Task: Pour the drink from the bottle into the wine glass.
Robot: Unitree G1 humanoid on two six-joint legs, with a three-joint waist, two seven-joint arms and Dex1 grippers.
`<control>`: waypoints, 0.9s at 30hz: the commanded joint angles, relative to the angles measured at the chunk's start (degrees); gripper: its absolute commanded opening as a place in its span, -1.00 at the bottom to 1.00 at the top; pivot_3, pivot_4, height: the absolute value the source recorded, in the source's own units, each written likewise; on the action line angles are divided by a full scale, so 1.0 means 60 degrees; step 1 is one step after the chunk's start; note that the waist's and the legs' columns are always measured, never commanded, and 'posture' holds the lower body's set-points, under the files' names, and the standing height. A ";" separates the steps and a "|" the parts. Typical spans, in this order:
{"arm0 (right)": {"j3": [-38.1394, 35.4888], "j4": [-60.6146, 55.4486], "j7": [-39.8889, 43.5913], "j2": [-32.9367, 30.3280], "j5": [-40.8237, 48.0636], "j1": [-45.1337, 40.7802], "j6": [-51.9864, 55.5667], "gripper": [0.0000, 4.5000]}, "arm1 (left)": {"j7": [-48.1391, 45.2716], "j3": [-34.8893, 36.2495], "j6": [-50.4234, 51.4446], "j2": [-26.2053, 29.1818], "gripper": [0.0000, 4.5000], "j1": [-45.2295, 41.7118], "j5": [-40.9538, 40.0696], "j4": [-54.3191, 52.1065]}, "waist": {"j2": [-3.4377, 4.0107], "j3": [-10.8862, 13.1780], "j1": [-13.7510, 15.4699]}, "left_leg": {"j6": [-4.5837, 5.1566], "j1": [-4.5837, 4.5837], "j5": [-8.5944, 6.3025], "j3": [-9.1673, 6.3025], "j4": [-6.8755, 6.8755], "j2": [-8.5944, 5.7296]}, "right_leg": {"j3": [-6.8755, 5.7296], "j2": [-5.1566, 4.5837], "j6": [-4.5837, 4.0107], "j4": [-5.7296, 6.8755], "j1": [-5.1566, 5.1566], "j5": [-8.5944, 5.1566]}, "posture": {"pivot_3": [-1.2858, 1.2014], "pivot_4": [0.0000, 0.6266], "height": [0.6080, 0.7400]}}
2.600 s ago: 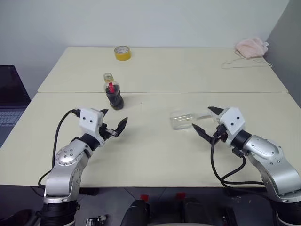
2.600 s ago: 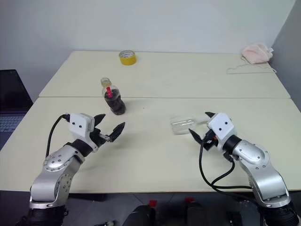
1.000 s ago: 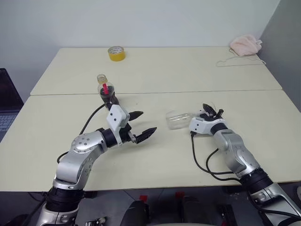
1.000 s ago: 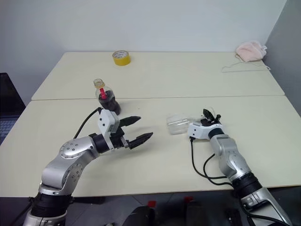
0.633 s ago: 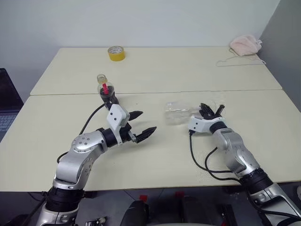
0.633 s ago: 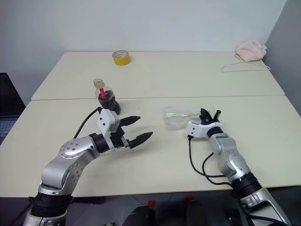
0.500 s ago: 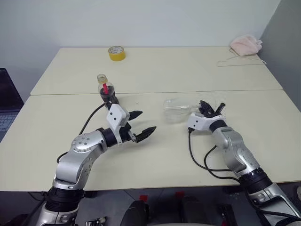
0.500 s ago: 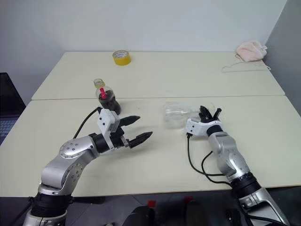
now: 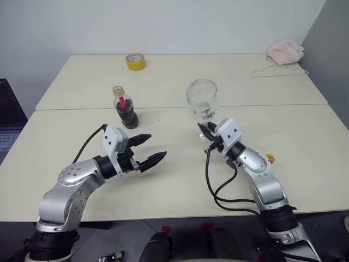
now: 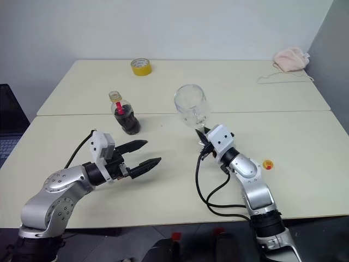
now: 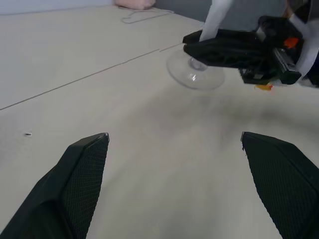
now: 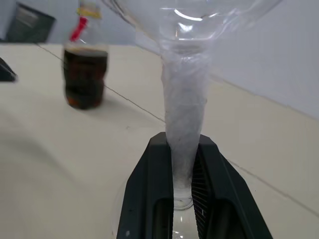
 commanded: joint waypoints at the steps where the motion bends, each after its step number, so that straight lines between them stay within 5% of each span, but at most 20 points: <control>1: 0.0159 0.0569 0.0667 0.0292 0.0595 -0.0239 -0.0843 -0.91 | 0.0030 0.0271 0.0292 0.0227 1.00 0.0094 -0.0421 -0.0728 | 0.0002 0.0001 0.0000 | 0.0000 0.0001 0.0000 0.0001 -0.0001 -0.0001 | 0.0002 0.0000 0.0000 0.0000 0.0000 0.0000 | 0.03 -0.52 1.00; 13: 0.0507 0.4285 0.1839 0.0605 0.0271 -0.1392 -0.2817 -0.91 | -0.0045 0.1214 0.0170 0.0785 1.00 0.0574 -0.0821 -0.1162 | 0.0007 0.0004 -0.0007 | 0.0000 0.0007 0.0000 0.0005 -0.0003 -0.0001 | 0.0003 0.0002 0.0000 0.0003 -0.0004 0.0000 | 0.03 -0.52 1.00; 27: 0.0300 0.4874 0.1918 0.0531 0.0344 -0.1495 -0.3242 -0.91 | -0.1399 0.3241 0.0681 0.2322 1.00 0.1273 -0.2150 -0.1382 | 0.0013 0.0008 -0.0034 | 0.0000 0.0006 0.0000 0.0003 -0.0009 0.0004 | 0.0002 0.0003 0.0000 0.0003 -0.0008 0.0000 | 0.03 -0.52 1.00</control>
